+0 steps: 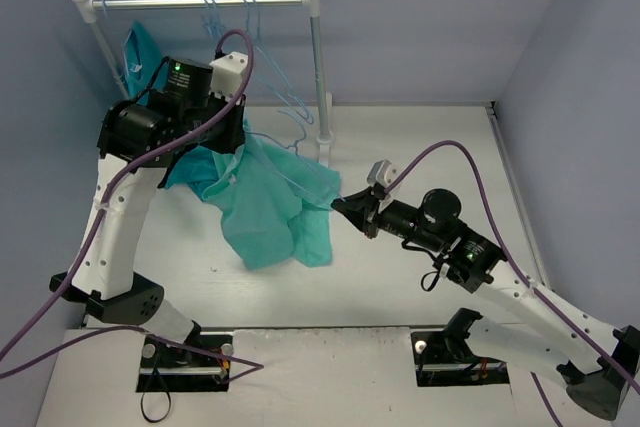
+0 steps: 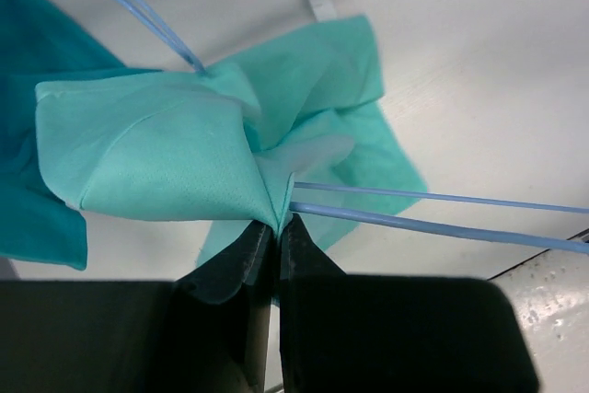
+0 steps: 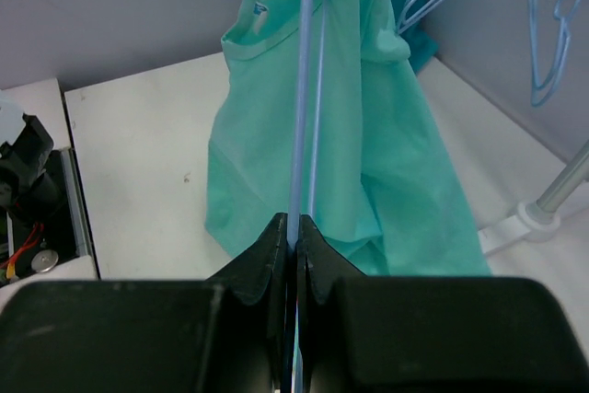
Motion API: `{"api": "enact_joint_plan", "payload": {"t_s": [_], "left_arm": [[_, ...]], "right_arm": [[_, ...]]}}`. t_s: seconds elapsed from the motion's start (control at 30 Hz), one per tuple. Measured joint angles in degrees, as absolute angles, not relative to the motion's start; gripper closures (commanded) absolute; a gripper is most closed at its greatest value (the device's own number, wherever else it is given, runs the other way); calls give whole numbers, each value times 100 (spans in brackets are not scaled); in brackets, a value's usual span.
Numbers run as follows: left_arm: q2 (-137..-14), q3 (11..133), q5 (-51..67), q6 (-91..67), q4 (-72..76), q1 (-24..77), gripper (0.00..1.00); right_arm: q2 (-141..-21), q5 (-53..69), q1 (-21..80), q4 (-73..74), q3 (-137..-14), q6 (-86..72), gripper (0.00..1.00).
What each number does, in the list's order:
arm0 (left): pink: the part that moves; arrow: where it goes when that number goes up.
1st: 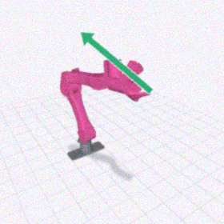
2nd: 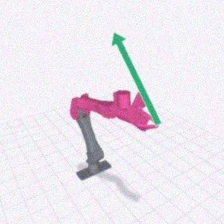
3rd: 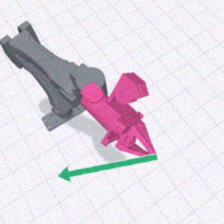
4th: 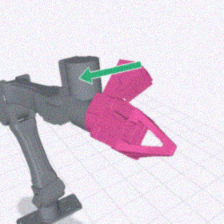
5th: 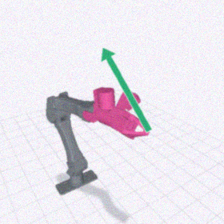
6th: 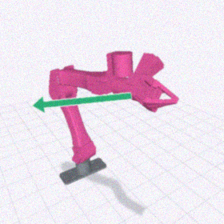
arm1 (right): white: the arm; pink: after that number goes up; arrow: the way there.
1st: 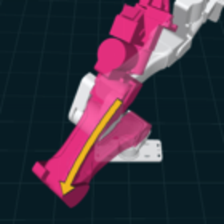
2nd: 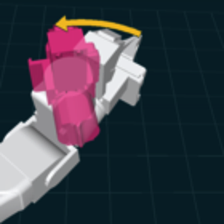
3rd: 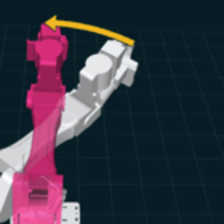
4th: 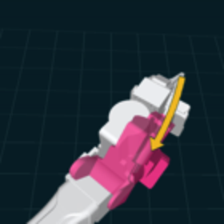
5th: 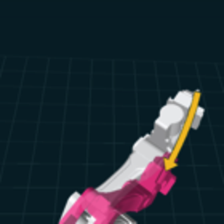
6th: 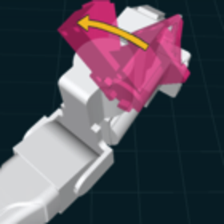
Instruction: Place the t-shirt on the hanger
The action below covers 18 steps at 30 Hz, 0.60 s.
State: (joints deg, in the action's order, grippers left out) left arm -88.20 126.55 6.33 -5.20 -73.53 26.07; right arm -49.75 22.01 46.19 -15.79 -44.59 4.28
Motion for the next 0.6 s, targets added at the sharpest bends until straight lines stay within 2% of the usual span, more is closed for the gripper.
{"api": "enact_joint_plan", "payload": {"t_s": [0.37,0.6], "left_arm": [[-9019,13936,311,-915,-7404,3365,100],[-9086,14872,-888,-993,-7384,3413,100]], "right_arm": [[-4768,1833,4698,-2264,-4412,416,100],[-4651,1705,4757,-2705,-4303,325,100]]}}
